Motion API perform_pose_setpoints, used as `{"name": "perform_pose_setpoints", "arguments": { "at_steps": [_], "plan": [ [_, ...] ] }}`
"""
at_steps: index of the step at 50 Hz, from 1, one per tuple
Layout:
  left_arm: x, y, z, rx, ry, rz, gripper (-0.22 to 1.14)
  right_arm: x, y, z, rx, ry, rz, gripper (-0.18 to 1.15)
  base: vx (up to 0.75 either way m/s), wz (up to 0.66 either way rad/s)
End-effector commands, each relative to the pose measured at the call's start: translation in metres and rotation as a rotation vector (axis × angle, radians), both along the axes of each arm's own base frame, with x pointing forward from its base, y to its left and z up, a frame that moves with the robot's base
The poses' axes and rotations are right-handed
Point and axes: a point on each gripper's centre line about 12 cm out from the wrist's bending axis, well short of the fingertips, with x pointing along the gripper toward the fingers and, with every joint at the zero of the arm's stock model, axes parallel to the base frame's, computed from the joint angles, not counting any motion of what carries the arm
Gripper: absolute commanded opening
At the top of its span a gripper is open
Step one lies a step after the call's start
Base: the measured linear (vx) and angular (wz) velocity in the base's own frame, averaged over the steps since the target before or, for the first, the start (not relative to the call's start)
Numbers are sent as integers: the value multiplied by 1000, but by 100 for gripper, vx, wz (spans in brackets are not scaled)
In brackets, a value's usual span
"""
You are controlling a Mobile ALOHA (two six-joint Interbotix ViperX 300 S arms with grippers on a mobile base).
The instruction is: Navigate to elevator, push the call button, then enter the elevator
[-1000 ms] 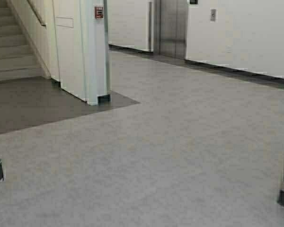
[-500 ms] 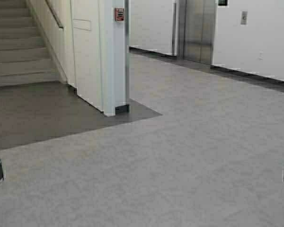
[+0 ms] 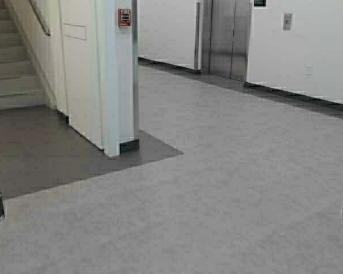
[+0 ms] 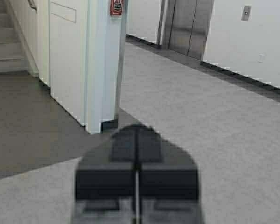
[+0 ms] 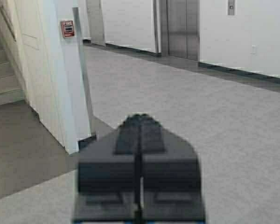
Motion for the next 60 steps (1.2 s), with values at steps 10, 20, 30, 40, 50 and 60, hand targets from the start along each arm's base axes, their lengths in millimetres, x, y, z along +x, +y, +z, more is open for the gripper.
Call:
{"name": "perform_pose_setpoints", "arguments": {
  "at_steps": [10,20,30,40,50,60],
  "plan": [
    [3,0,7,7,-17,1,2,-4,0,6,-1,-31,2,5,80,-1],
    [6,0,8,9,-11,1,2,-3,0,3,4,-18,2,5,81,-12],
    [5,0,6,7,-9,1,2,-4,0,-8,-7,18,-1,5,79,-23],
    [5,0,6,16,-11,1,2,-4,0,-6,5,15,1,5,76,-42],
    [5,0,4,18,-3,1,2,-3,0,4,-5,-9,-1,5,74,-25],
    [2,0,4,16,-11,2,2,-2,0,11,-7,-31,0,5,75,-22]
  ]
}}
